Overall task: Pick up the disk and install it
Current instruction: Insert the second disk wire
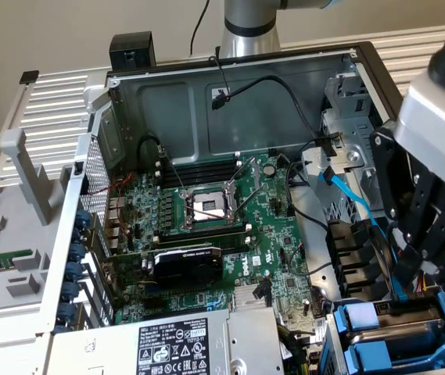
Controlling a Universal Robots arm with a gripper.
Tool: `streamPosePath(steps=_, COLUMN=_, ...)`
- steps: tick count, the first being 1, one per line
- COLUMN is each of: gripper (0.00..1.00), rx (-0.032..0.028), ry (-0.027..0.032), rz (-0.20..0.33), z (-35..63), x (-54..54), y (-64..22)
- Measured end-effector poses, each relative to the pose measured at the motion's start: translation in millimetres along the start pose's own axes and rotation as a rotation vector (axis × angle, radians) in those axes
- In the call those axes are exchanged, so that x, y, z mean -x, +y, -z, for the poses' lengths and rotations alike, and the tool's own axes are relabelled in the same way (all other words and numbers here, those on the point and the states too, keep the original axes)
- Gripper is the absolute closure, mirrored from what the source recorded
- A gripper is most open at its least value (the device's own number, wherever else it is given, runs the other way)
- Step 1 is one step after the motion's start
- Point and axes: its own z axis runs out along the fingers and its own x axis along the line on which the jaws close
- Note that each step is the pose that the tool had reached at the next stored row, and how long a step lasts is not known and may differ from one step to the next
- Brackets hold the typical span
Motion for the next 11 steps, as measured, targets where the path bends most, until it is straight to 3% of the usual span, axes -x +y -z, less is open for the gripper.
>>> streamPosePath(steps=11, gripper=0.89, rx=0.01, ry=0.0083, rz=0.198, z=-0.2, x=-0.1, y=0.0)
